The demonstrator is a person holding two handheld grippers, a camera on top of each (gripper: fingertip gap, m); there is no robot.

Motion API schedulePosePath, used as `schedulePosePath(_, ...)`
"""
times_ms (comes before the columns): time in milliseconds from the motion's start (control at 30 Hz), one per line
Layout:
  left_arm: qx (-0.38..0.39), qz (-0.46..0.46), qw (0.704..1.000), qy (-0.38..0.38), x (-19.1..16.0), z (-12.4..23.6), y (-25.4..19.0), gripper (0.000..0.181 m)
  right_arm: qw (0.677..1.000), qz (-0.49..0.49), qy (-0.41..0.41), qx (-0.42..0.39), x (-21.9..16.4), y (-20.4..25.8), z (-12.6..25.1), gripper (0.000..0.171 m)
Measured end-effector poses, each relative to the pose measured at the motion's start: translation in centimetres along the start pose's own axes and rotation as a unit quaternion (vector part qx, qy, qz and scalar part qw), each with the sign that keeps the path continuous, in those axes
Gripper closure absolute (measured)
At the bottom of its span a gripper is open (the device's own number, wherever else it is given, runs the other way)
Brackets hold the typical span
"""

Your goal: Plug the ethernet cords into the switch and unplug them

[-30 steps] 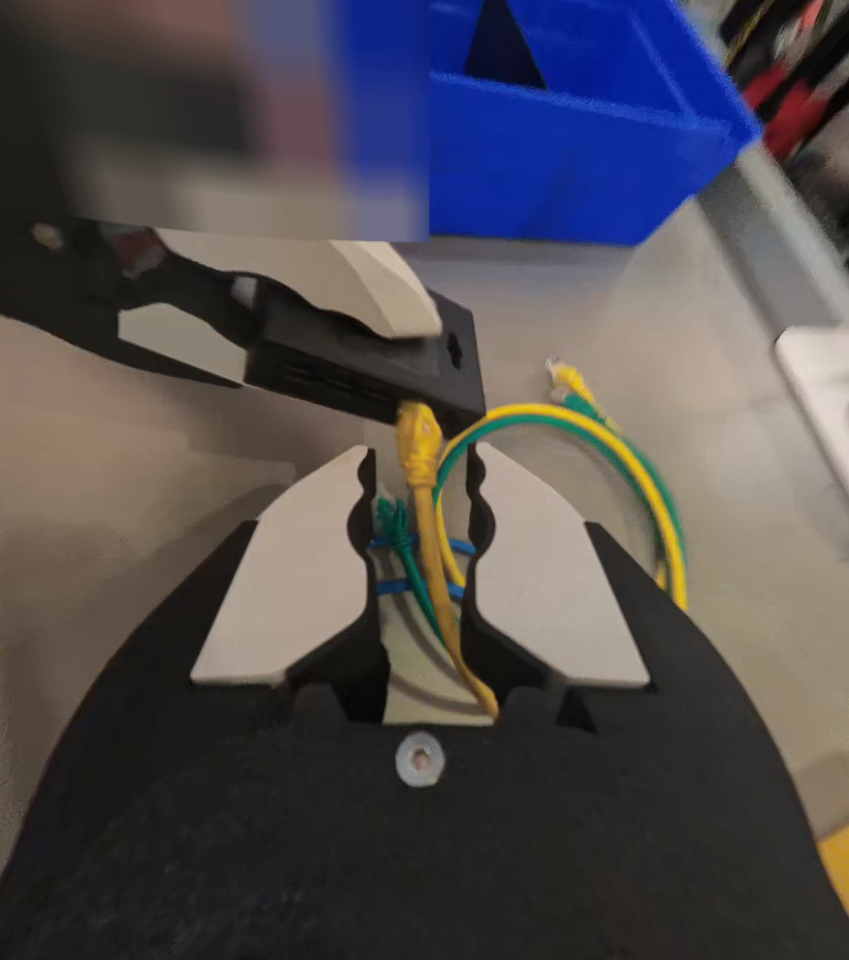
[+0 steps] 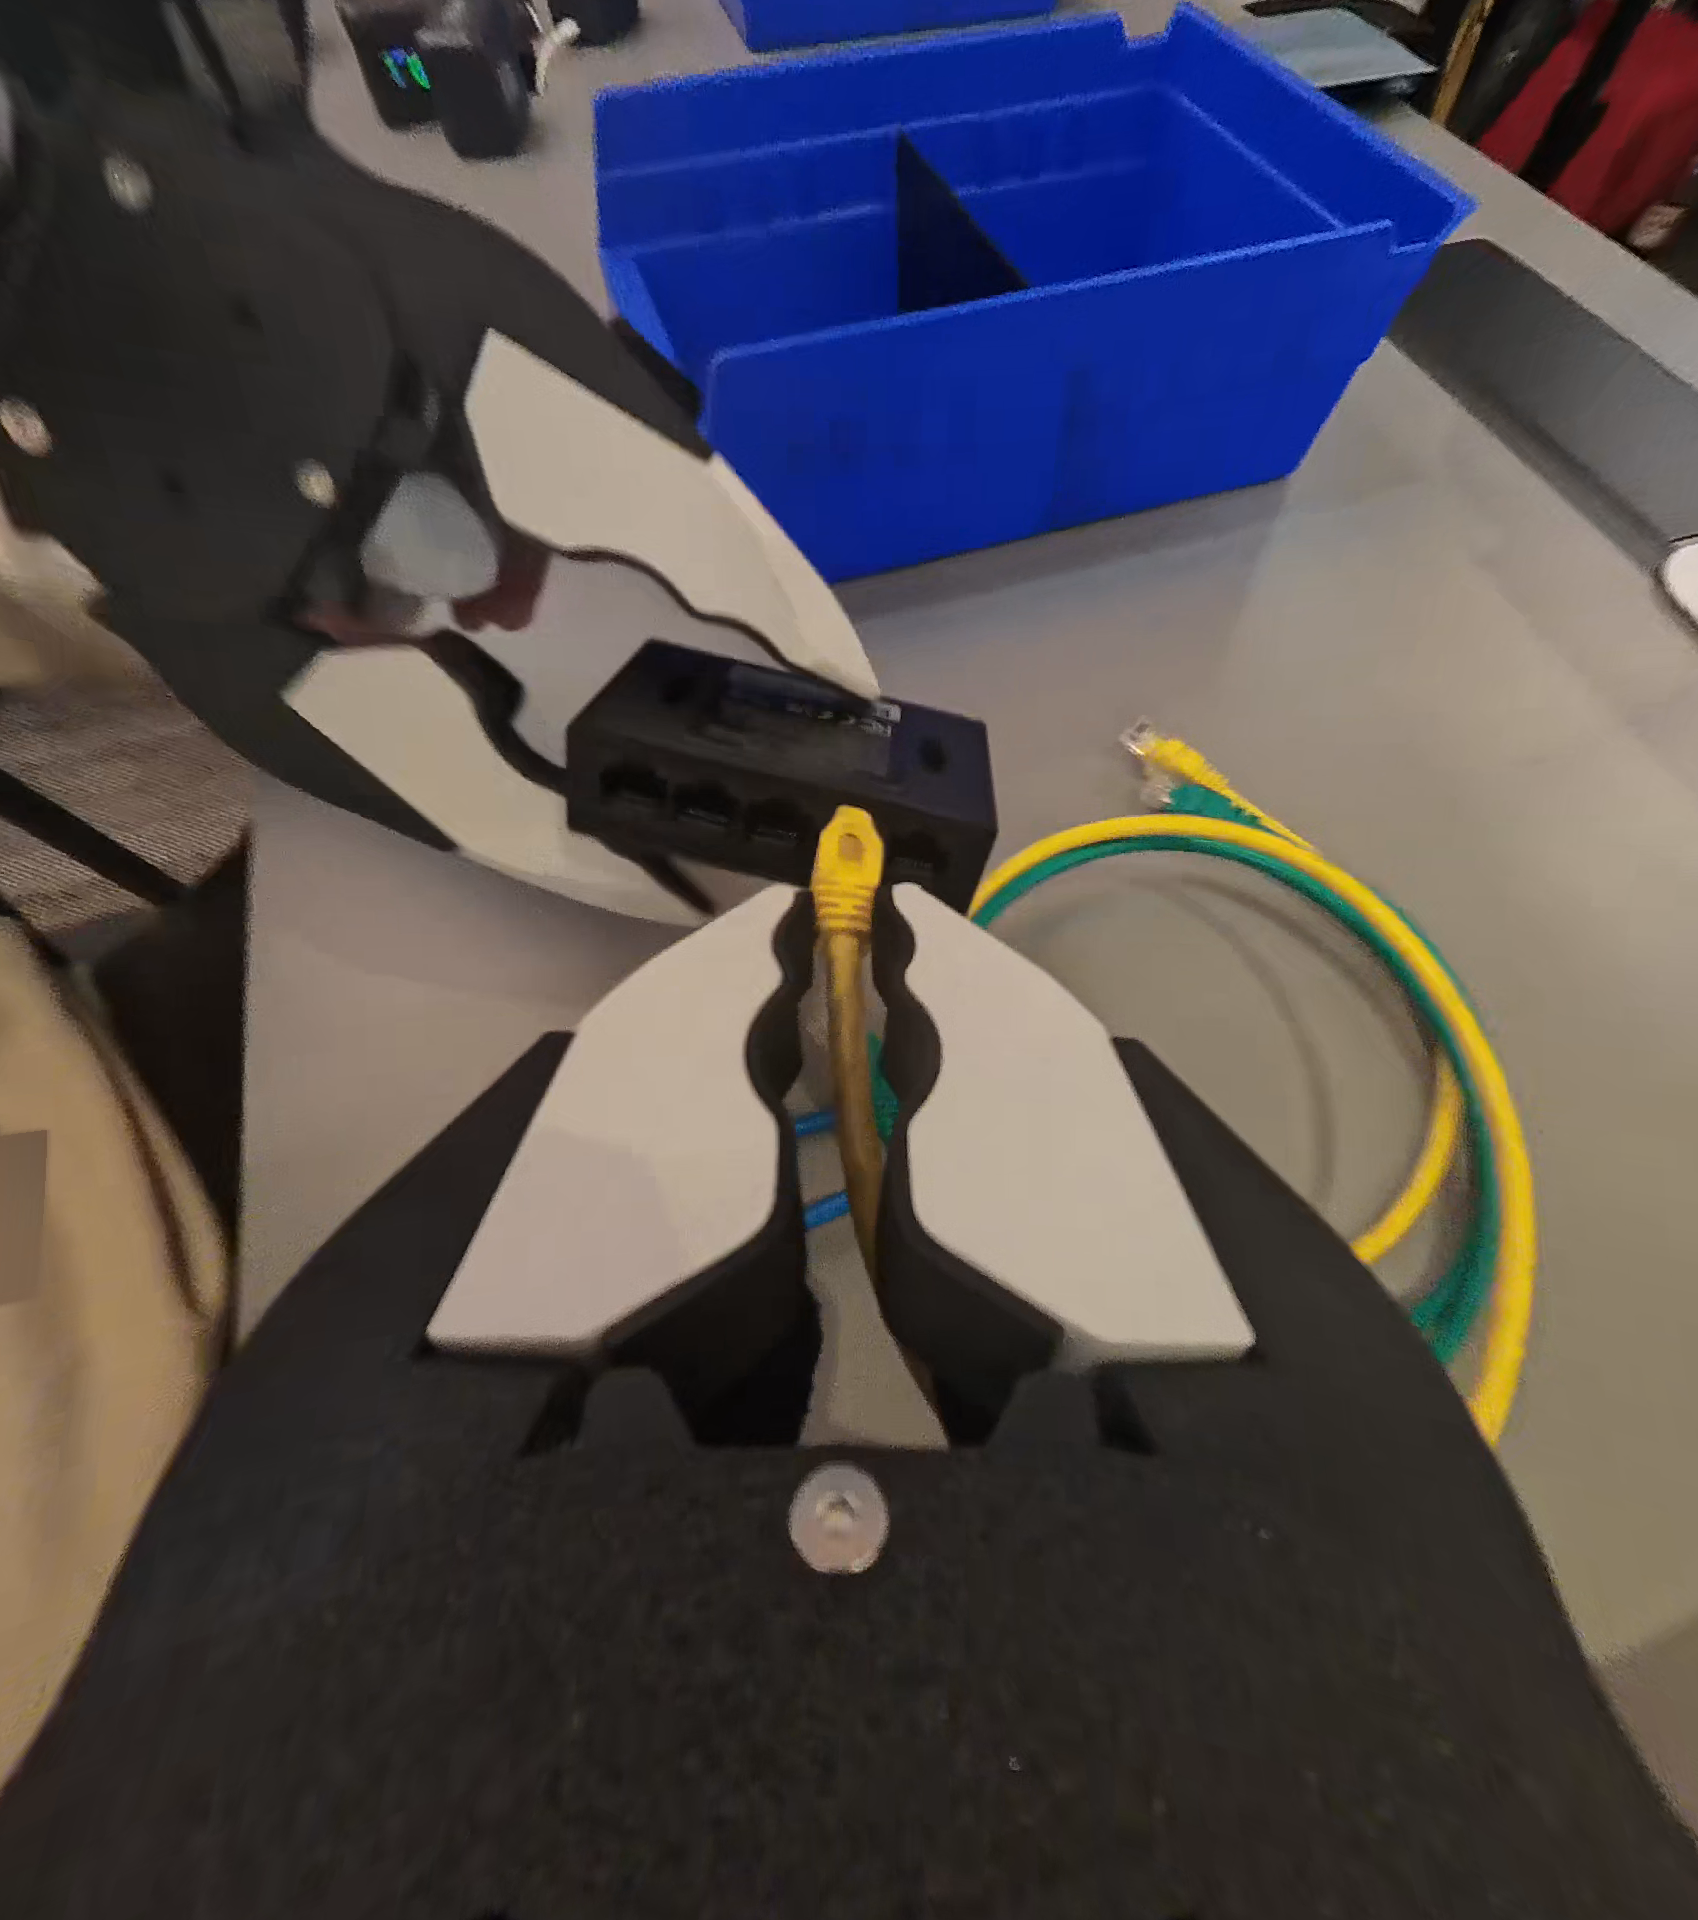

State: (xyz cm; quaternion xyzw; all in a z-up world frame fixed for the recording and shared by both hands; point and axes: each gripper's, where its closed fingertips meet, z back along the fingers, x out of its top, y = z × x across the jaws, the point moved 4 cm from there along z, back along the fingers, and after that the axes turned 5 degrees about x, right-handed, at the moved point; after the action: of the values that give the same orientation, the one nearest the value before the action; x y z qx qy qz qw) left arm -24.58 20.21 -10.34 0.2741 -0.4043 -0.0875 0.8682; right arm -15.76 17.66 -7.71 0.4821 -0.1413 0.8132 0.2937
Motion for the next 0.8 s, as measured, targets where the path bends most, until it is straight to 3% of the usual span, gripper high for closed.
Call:
schedulePosePath(133, -0.130, 0.164, 0.976, -0.054, 0.6, 1.5, 0.5, 0.120, 0.999, 0.029, 0.006, -0.027, -0.4, -0.6, 0.7, 0.160)
schedulePosePath(200, -0.190, 0.246, 0.947, -0.076, 0.8, 2.2, 1.8, 0.114, 0.998, 0.069, -0.002, -0.012, -0.3, 0.0, 1.2, 0.160)
schedulePosePath(233, -0.225, 0.276, 0.931, -0.082, 0.8, 2.5, 2.4, 0.120, 0.995, 0.099, -0.001, -0.003, -0.2, 0.6, 1.4, 0.160)
schedulePosePath(300, -0.314, 0.302, 0.896, -0.088, 0.8, 2.9, 2.9, 0.120, 0.989, 0.147, 0.011, 0.004, 0.0, 1.5, 1.6, 0.160)
schedulePosePath(400, -0.450, 0.254, 0.856, -0.033, 0.2, 3.2, 1.5, 0.114, 0.971, 0.237, 0.016, 0.036, 0.3, 3.3, 1.7, 0.160)
schedulePosePath(433, -0.469, 0.230, 0.853, -0.012, 0.0, 2.9, 1.1, 0.118, 0.966, 0.256, 0.015, 0.039, 0.5, 3.7, 1.7, 0.160)
schedulePosePath(500, -0.501, 0.201, 0.842, 0.022, 0.0, 2.3, 0.6, 0.111, 0.954, 0.295, 0.024, 0.040, 0.7, 4.1, 1.7, 0.160)
schedulePosePath(633, -0.566, 0.198, 0.798, 0.068, 0.3, 1.2, 0.6, 0.115, 0.931, 0.361, 0.042, 0.034, 0.7, 4.5, 1.9, 0.160)
schedulePosePath(800, -0.635, 0.192, 0.740, 0.112, 0.4, 0.9, 0.6, 0.115, 0.930, 0.361, 0.034, 0.051, -0.2, 4.6, 2.0, 0.160)
